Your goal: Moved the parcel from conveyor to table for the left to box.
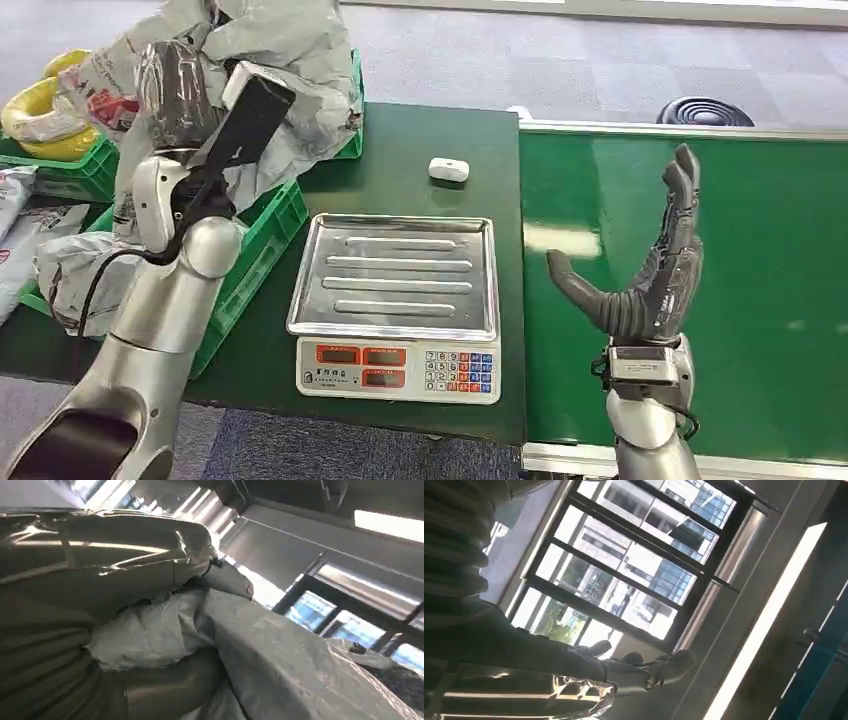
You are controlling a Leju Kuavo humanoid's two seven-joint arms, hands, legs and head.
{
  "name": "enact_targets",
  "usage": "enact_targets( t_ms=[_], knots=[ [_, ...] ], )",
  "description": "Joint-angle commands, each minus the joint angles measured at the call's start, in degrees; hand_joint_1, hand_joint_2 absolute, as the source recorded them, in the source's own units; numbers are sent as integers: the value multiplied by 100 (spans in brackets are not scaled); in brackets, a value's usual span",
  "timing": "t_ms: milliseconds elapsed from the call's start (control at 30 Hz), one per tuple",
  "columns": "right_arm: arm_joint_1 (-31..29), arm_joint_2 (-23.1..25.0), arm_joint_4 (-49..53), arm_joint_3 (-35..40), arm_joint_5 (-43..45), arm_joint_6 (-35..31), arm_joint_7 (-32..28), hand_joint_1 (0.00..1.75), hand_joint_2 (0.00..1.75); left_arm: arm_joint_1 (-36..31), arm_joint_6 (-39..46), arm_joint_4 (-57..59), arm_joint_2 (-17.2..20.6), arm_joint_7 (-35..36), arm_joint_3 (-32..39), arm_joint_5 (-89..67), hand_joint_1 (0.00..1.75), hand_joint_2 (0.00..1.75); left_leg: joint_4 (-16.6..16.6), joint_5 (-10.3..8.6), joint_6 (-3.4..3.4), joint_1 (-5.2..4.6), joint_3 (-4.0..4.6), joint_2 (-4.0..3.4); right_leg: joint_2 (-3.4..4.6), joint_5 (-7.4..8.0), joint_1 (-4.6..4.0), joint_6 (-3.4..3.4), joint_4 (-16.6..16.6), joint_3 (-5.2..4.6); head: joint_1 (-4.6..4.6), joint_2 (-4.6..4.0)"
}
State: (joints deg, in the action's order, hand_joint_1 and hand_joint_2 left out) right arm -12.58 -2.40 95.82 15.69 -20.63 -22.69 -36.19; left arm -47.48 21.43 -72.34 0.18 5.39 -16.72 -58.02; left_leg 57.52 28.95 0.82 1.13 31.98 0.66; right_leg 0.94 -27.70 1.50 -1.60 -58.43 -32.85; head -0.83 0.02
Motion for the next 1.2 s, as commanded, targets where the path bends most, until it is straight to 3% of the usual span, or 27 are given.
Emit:
enact_targets(
  t_ms=[33, 67, 167, 200, 267, 467, 500, 533, 633, 767, 900, 1033, 1100, 1133, 1200],
  knots=[
    [-170, -76, -319, 34, 52, 61, 186, 0, 175, -1260, -1346, 4197, 1000, 597, 665, -1246, 175, 175, -6, -1, 0, -3, -18, -18, 10, 2, 1, 11, -2, 8, -2, 0],
    [-258, -83, -379, 53, 44, 87, 209, 0, 175, -1397, -1816, 4705, 1037, 586, 597, -1325, 175, 175, -17, -9, 1, -3, -26, -29, 17, 10, 0, 20, 3, 9, -4, 0],
    [-369, -71, -446, 45, 59, 112, 244, 0, 175, -1423, -1804, 4850, 1007, 547, 612, -1345, 175, 175, -15, -11, -1, 1, -23, -25, 12, 10, -5, 18, 2, 3, 0, 0],
    [-372, -77, -472, 44, 43, 143, 261, 0, 175, -1553, -2693, 5184, 988, 289, 536, -1339, 175, 175, -6, -5, 0, 1, -18, -27, 17, 6, -4, 13, -9, -3, -7, 0],
    [-381, -90, -555, 55, 14, 176, 323, 0, 175, -1471, -3218, 5237, 1105, 205, 440, -1402, 175, 175, -2, -7, -1, 7, -10, -23, 10, 7, -10, 14, -9, -7, -2, 0],
    [-238, -8, -449, 28, -145, 153, 458, 0, 175, -1219, -2940, 5108, 1269, 386, 534, -1439, 175, 175, -14, -5, -1, 2, -15, -42, 29, 9, -5, 16, -2, 0, 0, 0],
    [-210, -14, -421, 31, -158, 148, 460, 0, 175, -1198, -2906, 5065, 1262, 392, 575, -1419, 59, 175, -10, -5, 2, 0, -10, -28, 18, 4, -2, 12, -7, -3, 0, 0],
    [-134, -15, -354, 5, -191, 141, 472, 0, 175, -1086, -2616, 4852, 1202, 330, 827, -1222, 7, 175, -8, -5, 3, 1, -9, -23, 15, 3, -4, 12, -6, -3, -2, 0],
    [-9, -14, -266, -57, -232, 141, 480, 0, 175, -924, -2300, 4424, 1033, 113, 1312, -784, 0, 175, -8, -7, 3, 2, -5, -7, 6, 3, -4, 11, -4, -4, -2, 0],
    [140, 22, -171, -113, -306, 197, 485, 0, 175, -460, -640, 2921, 873, -339, 1953, -83, 0, 175, -6, -9, 0, 3, 3, -2, -1, 4, -5, 11, -4, -8, -2, 0],
    [193, 30, -176, -108, -329, 189, 492, 0, 175, 1, 104, 1629, 977, -640, 2098, 544, 0, 175, -12, -7, -4, 3, -3, -14, 5, 5, -7, 15, 3, -5, -2, 0],
    [216, 35, -221, -130, -317, 200, 516, 0, 175, 296, 565, 1117, 1107, -846, 2079, 759, 0, 175, -6, -4, 3, 2, 0, -14, 11, 2, -4, 10, -5, -11, -2, 0],
    [302, 22, -223, -114, -179, 326, 562, 0, 175, 714, 1581, 396, 1248, -1117, 1947, 104, 0, 175, -12, -4, 2, 2, -6, -22, 16, 5, -5, 14, -1, -9, -2, 0],
    [396, -32, -208, -93, -180, 316, 574, 0, 175, 1056, 1857, -297, 1154, -1637, 1981, 164, 0, 175, -19, -7, 1, 1, -11, -25, 17, 7, -5, 17, 4, -4, 0, 0],
    [530, -100, -223, -87, -66, 367, 596, 0, 175, 1529, 1857, -1149, 966, -1850, 1972, 130, 0, 175, -32, -7, -3, 1, -20, -27, 16, 9, -6, 17, 18, 6, -2, 0]
  ],
)
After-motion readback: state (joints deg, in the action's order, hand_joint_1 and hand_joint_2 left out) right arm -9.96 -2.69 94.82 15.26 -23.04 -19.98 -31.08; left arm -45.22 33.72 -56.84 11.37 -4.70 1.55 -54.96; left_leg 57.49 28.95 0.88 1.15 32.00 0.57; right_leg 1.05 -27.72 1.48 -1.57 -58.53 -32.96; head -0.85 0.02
